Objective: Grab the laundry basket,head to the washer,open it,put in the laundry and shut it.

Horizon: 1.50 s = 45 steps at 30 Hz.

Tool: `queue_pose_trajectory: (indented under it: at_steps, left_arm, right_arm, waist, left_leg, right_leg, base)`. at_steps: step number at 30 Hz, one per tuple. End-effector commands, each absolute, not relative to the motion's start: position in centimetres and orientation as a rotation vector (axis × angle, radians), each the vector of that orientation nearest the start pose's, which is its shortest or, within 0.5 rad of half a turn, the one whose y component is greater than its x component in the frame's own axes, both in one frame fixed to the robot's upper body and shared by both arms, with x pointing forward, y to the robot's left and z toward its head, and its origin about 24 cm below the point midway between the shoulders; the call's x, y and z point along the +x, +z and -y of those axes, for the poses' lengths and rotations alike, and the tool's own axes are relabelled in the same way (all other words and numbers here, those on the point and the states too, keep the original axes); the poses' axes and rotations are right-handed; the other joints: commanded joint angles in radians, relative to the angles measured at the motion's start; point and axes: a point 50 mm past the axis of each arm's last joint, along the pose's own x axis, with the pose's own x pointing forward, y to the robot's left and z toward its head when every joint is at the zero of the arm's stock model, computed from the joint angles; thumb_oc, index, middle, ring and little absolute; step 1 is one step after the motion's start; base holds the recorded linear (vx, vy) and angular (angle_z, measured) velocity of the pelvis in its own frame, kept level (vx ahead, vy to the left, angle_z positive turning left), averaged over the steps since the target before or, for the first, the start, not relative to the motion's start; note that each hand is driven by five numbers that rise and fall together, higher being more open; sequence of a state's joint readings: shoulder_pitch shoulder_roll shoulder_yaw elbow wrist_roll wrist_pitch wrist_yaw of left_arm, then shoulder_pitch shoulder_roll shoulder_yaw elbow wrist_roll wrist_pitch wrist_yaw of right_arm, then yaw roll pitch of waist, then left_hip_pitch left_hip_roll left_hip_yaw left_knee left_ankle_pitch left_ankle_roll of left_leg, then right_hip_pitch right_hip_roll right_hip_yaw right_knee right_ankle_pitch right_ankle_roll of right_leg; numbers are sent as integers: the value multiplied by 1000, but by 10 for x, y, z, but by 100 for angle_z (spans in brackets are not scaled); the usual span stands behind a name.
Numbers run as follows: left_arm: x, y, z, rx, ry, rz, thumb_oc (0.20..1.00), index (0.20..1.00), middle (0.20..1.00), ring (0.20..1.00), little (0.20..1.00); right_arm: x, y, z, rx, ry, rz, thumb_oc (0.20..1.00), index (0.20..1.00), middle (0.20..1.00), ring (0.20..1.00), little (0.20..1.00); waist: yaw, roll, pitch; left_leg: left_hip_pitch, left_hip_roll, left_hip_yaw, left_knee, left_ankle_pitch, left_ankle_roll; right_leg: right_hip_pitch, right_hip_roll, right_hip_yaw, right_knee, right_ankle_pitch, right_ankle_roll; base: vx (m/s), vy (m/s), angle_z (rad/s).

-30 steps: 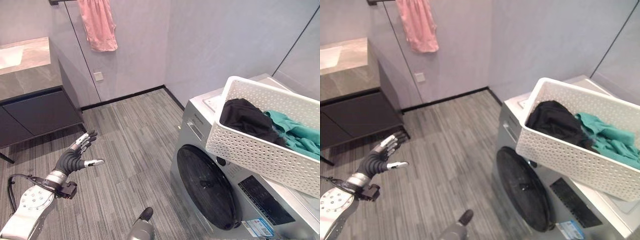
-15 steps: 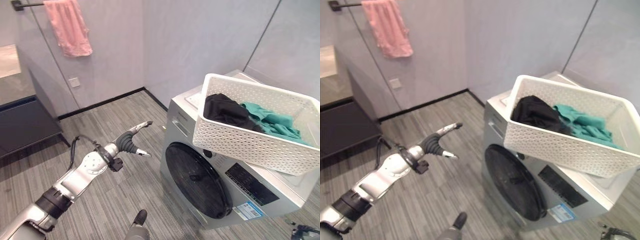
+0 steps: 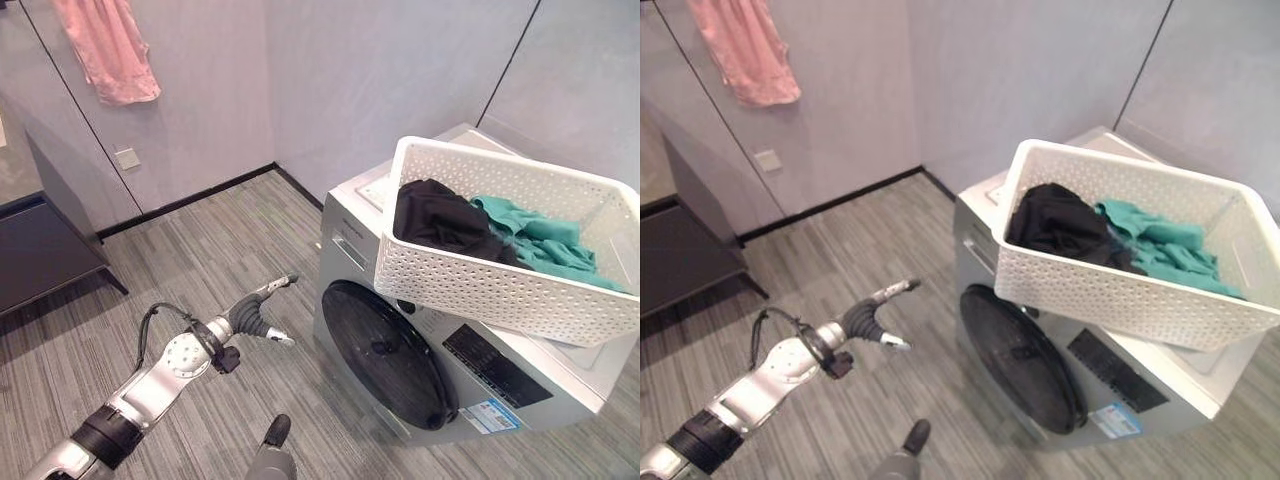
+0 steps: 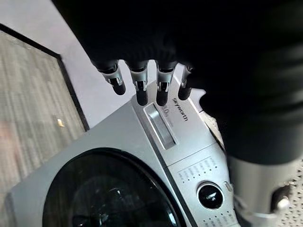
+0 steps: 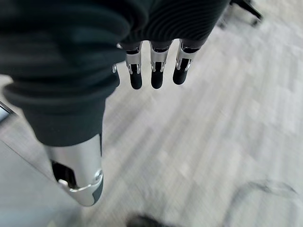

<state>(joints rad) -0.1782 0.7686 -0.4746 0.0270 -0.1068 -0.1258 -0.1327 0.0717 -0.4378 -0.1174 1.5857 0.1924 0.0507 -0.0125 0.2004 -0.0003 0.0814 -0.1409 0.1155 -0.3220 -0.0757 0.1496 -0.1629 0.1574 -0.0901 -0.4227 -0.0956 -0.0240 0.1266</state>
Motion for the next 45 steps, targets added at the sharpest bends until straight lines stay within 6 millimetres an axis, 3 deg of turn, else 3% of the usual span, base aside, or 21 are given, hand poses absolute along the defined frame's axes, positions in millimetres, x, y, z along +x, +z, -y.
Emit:
queue_pose_trajectory:
  at_steps: [1,5,7,11,17,20,21,23,28,31,36,42,45]
  left_arm:
    - [275,104,-172,645,-533,216,1000,1000,1000,1000,1000]
    - [275,128,-170,679,-508,323,1000,1000,1000,1000,1000]
    - [279,145,-173,804,-452,412,1000,1000,1000,1000,1000]
    - [289,136,-178,894,-426,354,1000,1000,1000,1000,1000]
    - [295,124,-181,900,-428,285,1000,1000,1000,1000,1000]
    - [294,125,-182,895,-422,291,1000,1000,1000,1000,1000]
    - [292,127,-182,896,-422,305,1000,1000,1000,1000,1000]
    - [292,129,-182,897,-417,310,1000,1000,1000,1000,1000]
    - [289,145,-178,897,-423,380,1000,1000,1000,1000,1000]
    - [281,164,-180,840,-384,457,1000,1000,1000,1000,1000]
    - [273,175,-182,769,-363,497,1000,1000,1000,1000,1000]
    - [273,173,-180,666,-369,476,1000,1000,1000,1000,1000]
    - [275,175,-161,615,-456,501,1000,1000,1000,1000,1000]
  right_arm:
    - [-15,-131,342,-199,-582,-1555,1000,1000,1000,1000,1000]
    - [-22,-138,328,-198,-512,-1596,1000,1000,1000,1000,1000]
    - [-38,-142,316,-174,-468,-1653,1000,1000,1000,1000,1000]
    - [-46,-142,313,-190,-419,-1685,1000,1000,1000,1000,1000]
    - [-37,-140,321,-301,-340,-1686,1000,1000,1000,1000,1000]
    - [-13,-136,333,-374,-315,-1630,1000,1000,1000,1000,1000]
    - [5,-134,339,-394,-315,-1578,1000,1000,1000,1000,1000]
    - [9,-133,340,-401,-308,-1566,1000,1000,1000,1000,1000]
    - [28,-131,342,-432,-273,-1516,1000,1000,1000,1000,1000]
    - [38,-137,330,-424,-219,-1497,1000,1000,1000,1000,1000]
    - [36,-142,319,-405,-189,-1506,1000,1000,1000,1000,1000]
    - [35,-145,313,-389,-178,-1514,1000,1000,1000,1000,1000]
    - [30,-144,316,-384,-215,-1521,1000,1000,1000,1000,1000]
  waist:
    - [9,-4,-15]
    - [4,-3,-20]
    - [-2,-8,-21]
    - [-14,-12,-24]
    - [-25,-19,-21]
    - [-18,-20,-19]
    - [-14,-19,-19]
    - [-14,-20,-18]
    - [-3,-19,-16]
    - [22,-18,-12]
    - [38,-16,-12]
    - [43,-11,-11]
    - [30,-5,-8]
  left_leg:
    - [0,42,7,-6,-62,19]
    - [3,41,11,-6,-66,22]
    - [4,39,11,-8,-63,24]
    - [7,39,16,-9,-63,25]
    - [14,45,23,-9,-69,27]
    - [16,45,24,-9,-70,30]
    - [16,43,24,-8,-70,32]
    - [17,42,24,-8,-71,32]
    - [14,36,22,-9,-70,35]
    - [12,31,9,-7,-75,34]
    - [4,24,-5,-6,-72,34]
    - [-4,17,-16,-7,-61,37]
    - [-6,17,-14,-6,-59,38]
  right_leg:
    - [-26,-35,28,8,-45,-12]
    - [-29,-37,35,8,-44,-12]
    - [-31,-39,37,8,-41,-11]
    - [-32,-39,41,8,-40,-12]
    - [-38,-37,58,8,-37,-11]
    - [-40,-38,65,8,-37,-12]
    - [-41,-40,69,8,-36,-12]
    - [-41,-40,72,8,-37,-12]
    - [-40,-43,66,8,-36,-14]
    - [-32,-42,57,8,-43,-18]
    - [-29,-42,45,8,-43,-20]
    - [-30,-44,39,8,-38,-21]
    - [-30,-43,39,8,-37,-21]
  base:
    - [0,0,0]
    - [0,0,0]
    - [0,0,0]
    - [-2,0,-1]
    - [-4,-3,-4]
    - [-9,-1,-14]
    - [-10,9,-17]
    - [-6,6,-9]
    - [0,0,0]
    - [5,-10,3]
    - [-2,-5,14]
    - [-7,-1,6]
    - [-11,4,1]
